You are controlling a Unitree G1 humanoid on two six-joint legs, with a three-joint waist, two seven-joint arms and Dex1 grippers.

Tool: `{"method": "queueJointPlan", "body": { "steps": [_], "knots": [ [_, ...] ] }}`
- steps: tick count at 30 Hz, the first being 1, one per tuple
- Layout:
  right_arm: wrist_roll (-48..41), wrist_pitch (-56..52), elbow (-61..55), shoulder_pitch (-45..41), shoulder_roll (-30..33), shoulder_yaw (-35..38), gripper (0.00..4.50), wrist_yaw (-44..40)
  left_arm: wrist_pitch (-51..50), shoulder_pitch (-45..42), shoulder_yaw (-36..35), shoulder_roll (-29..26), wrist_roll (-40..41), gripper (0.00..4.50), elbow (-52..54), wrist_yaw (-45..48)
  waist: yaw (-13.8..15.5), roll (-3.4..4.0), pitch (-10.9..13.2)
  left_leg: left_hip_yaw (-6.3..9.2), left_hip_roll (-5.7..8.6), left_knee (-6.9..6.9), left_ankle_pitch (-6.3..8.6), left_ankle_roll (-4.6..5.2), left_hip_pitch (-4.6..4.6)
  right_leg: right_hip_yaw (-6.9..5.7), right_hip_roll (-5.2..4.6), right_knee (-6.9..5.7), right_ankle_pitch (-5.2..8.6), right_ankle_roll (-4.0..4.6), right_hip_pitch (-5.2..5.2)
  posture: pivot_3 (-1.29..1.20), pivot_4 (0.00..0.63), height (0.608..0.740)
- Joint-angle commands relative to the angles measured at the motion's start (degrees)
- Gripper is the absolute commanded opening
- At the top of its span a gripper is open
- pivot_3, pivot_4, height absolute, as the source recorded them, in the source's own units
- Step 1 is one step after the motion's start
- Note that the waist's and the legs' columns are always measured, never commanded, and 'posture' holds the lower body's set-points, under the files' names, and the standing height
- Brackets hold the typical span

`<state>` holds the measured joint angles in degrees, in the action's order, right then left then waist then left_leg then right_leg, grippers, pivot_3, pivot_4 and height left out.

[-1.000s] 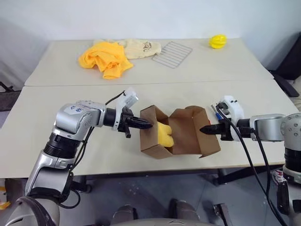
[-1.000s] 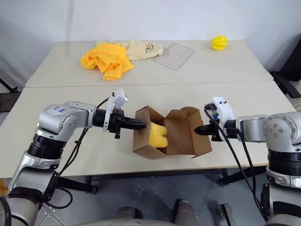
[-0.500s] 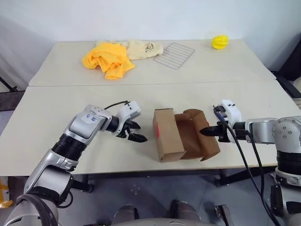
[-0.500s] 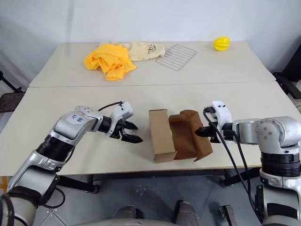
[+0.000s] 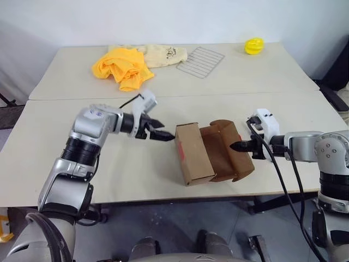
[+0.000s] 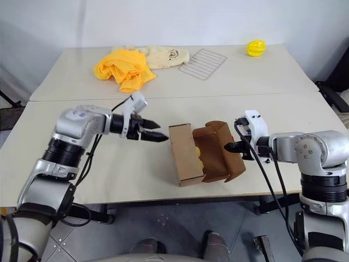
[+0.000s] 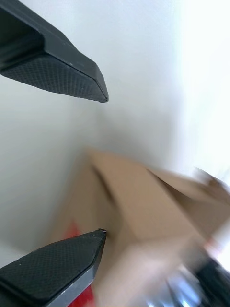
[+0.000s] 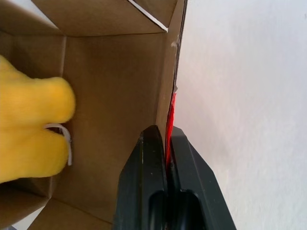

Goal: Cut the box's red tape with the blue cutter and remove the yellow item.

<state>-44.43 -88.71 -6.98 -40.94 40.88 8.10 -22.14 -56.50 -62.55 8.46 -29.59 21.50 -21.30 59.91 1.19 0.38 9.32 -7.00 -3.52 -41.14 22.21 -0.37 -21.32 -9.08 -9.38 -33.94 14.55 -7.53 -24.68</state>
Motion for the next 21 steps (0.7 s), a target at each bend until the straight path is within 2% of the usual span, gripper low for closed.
{"method": "queueJointPlan", "body": {
  "steps": [1,4,7,13,19,20,21],
  "knots": [
    [-0.1,-0.4,-3.2,-1.7,0.8,0.2,0.0,-1.4,-0.1,-5.3,-3.3,1.8,3.4,4.48,0.8,1.5,0.0,0.0,0.0,0.0,0.0,0.02,0.0,0.0,0.0,0.0,0.0,0.04,-0.01,-0.01,0.0,0.0,0.15,0.74],
    [0.5,-0.3,-3.3,-1.8,0.6,0.2,0.0,-1.6,0.2,-5.5,-2.2,2.8,3.7,4.48,2.6,2.2,-0.3,0.01,0.0,-0.06,0.01,0.12,0.0,0.0,0.11,0.0,0.0,0.05,-0.01,-0.01,0.02,0.0,0.15,0.74],
    [0.9,-0.2,-3.5,-1.8,0.6,0.2,0.0,-2.0,-1.5,-6.1,-3.6,4.4,5.8,3.88,4.0,2.0,-0.7,0.01,0.0,-0.07,0.01,0.13,0.0,0.0,0.1,0.0,0.0,0.03,-0.01,-0.01,0.0,0.0,0.15,0.74],
    [1.6,-0.1,-3.8,-1.4,0.8,0.1,0.0,-2.5,-1.9,-6.7,-0.3,5.1,5.9,2.12,6.7,3.7,-1.3,0.0,0.0,-0.06,0.01,0.13,0.0,0.0,0.08,0.0,0.0,0.05,-0.01,-0.01,0.0,0.0,0.15,0.74],
    [2.1,-0.2,-4.3,-1.2,0.9,0.2,0.0,-3.0,-1.2,-5.5,6.6,3.4,4.2,0.23,9.9,7.5,-1.3,0.01,0.0,-0.07,0.0,0.12,0.0,0.0,0.08,0.01,0.0,0.05,-0.01,-0.01,0.0,0.0,0.15,0.74],
    [2.1,-0.3,-4.4,-1.1,1.0,0.2,0.0,-3.0,-0.9,-5.0,8.2,2.9,3.6,0.02,10.2,8.3,-1.3,0.01,0.0,-0.07,0.01,0.12,0.0,0.0,0.09,0.02,0.0,0.04,-0.01,-0.01,0.0,0.0,0.15,0.74],
    [2.1,-0.4,-4.5,-1.0,1.0,0.3,0.0,-3.0,-0.4,-4.3,10.7,2.1,2.7,0.02,10.6,9.6,-1.3,0.01,0.0,-0.07,0.01,0.13,0.0,0.0,0.1,0.02,0.0,0.04,-0.01,-0.01,0.0,0.0,0.15,0.74]
  ]
}}
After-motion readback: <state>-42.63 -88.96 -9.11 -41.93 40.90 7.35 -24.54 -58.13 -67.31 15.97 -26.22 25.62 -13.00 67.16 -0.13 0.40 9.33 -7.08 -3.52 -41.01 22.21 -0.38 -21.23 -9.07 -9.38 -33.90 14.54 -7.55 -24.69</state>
